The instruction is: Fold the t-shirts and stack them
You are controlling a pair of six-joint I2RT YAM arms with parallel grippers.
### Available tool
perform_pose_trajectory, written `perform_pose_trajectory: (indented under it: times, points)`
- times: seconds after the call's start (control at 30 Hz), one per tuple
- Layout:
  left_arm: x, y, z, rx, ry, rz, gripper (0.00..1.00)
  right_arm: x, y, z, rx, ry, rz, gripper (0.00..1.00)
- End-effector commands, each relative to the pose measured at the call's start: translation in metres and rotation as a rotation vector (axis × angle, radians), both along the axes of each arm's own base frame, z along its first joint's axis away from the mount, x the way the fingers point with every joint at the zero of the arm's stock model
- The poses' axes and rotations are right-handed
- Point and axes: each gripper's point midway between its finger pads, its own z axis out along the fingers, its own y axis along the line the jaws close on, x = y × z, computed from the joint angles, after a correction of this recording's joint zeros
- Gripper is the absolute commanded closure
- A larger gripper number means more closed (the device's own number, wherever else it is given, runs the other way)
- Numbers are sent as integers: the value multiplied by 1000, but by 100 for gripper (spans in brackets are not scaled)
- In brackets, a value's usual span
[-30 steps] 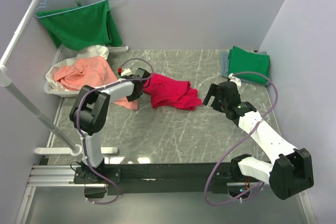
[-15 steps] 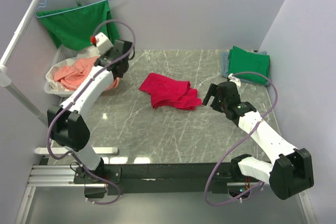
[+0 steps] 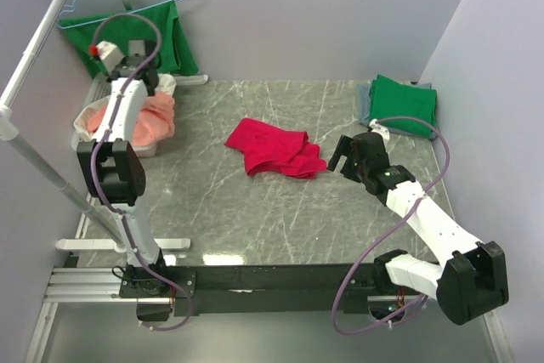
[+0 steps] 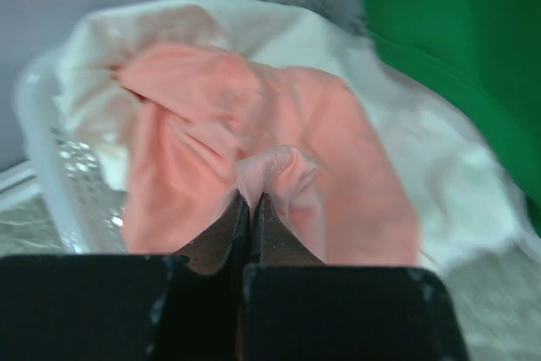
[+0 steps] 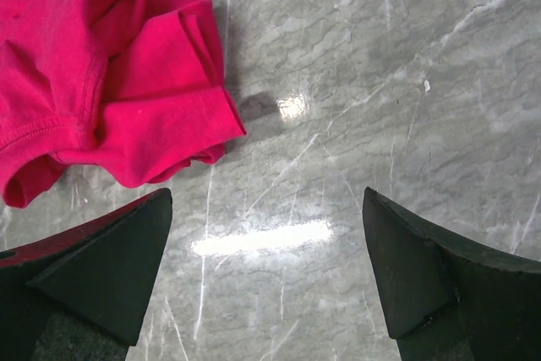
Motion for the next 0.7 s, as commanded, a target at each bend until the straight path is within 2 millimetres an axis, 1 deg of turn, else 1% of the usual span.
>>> perform_pose_trajectory:
  times: [0.0,0.03,0.1,0.13,0.2,0.23,0.27,0.33,0.37,0.4,0.43,0.47,0.5,0.53,0.6,0.67]
  points:
    - [-16,46,23,7,-30,86,99,-1,4,1,12,-6,3,1]
    - [-21,58,20,2,-35,115,99,0,5,0,11,-4,7,1]
    - [-21,65,18,-12,-43,104,99,1,6,0,11,-1,9,1]
    - [-24,73,15,-9,-34,120,99,1,8,1,12,-3,13,1]
    - [-28,79,8,-9,-5,148,99,2,9,2,10,0,15,1]
    - [-25,80,10,-7,-8,146,99,3,9,3,10,-3,13,1]
    - [-25,82,4,-2,18,147,99,3,10,4,12,-6,17,1]
    - [-21,81,4,-11,19,134,85,3,11,4,10,-4,22,1]
    - [-20,81,3,-8,26,130,77,3,11,4,10,-3,22,1]
    - [-20,81,4,-12,15,128,61,3,12,4,9,-2,24,1]
    - [-20,79,2,-22,15,117,51,2,12,2,7,4,26,1]
    - [-20,78,7,-19,1,110,44,2,12,1,6,6,24,1]
    - [-19,77,10,-22,-15,109,35,2,13,0,6,7,29,1]
    - [-20,76,9,-26,-16,98,33,2,12,-1,3,9,25,1]
    - [-19,72,17,-31,-42,77,31,2,13,-2,7,10,24,1]
    - [-17,63,25,-15,-48,45,30,2,14,-3,8,13,25,1]
